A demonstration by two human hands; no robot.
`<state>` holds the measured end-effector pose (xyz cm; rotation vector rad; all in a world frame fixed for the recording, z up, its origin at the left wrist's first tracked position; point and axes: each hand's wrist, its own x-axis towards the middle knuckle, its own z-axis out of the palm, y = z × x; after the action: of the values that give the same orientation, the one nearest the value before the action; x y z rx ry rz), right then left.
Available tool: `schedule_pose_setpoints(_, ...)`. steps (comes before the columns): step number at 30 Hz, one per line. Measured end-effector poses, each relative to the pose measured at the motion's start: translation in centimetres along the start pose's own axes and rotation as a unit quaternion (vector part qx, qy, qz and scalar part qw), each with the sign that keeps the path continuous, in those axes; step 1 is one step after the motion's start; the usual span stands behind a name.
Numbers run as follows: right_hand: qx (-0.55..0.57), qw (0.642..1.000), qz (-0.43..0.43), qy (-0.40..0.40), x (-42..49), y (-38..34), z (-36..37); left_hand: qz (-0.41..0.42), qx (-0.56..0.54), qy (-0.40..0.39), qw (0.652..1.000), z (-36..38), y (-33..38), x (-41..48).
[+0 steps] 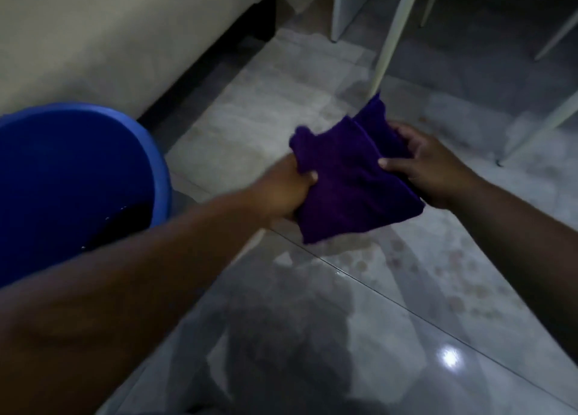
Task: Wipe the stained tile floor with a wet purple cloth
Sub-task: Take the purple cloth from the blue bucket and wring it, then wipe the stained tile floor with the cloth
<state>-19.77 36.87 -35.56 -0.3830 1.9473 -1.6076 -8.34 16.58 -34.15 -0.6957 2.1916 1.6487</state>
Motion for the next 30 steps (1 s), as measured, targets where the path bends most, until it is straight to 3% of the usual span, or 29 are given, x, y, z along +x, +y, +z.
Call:
schedule_pose_setpoints(6, -0.177, 0.982, 0.064, 0.023, -3.7, 12.4, -1.1, -0.065, 0.042, 0.023, 0.997, 8.1, -10.5, 3.1)
schedule_pose_setpoints(11, -0.264, 0.964, 0.014, 0.003, -5.7, 17.9, -1.5, -0.040, 0.113, 0.103, 0.987, 10.1, -15.6, 5.3)
schedule_pose_setpoints(13, -0.374, 0.926, -0.020, 0.048, -5.9, 19.3, -1.3, -0.001, 0.144, 0.139, 0.980, 10.0, -16.8, 6.0)
schedule_pose_setpoints(16, -0.557, 0.816, -0.130, 0.083, -5.7, 20.6, -0.7, 0.047, 0.258, 0.199, 0.944, 9.0, -18.9, 6.3)
schedule_pose_setpoints(19, -0.606, 0.741, -0.290, -0.025, -3.6, 20.5, 0.9, 0.055, 0.337, 0.281, 0.897, 7.0, -21.2, 6.5)
schedule_pose_setpoints(22, -0.634, 0.681, -0.320, -0.178, -0.8, 21.0, 4.4, 0.029, 0.391, 0.300, 0.870, 5.2, -23.6, 6.7)
schedule_pose_setpoints(25, -0.627, 0.681, -0.277, -0.257, 1.4, 22.6, 6.0, 0.040, 0.432, 0.271, 0.859, 4.4, -25.7, 6.8)
schedule_pose_setpoints(30, -0.607, 0.684, -0.305, -0.266, 3.0, 24.0, 1.1, 0.040, 0.458, 0.265, 0.847, 4.6, -26.7, 7.2)
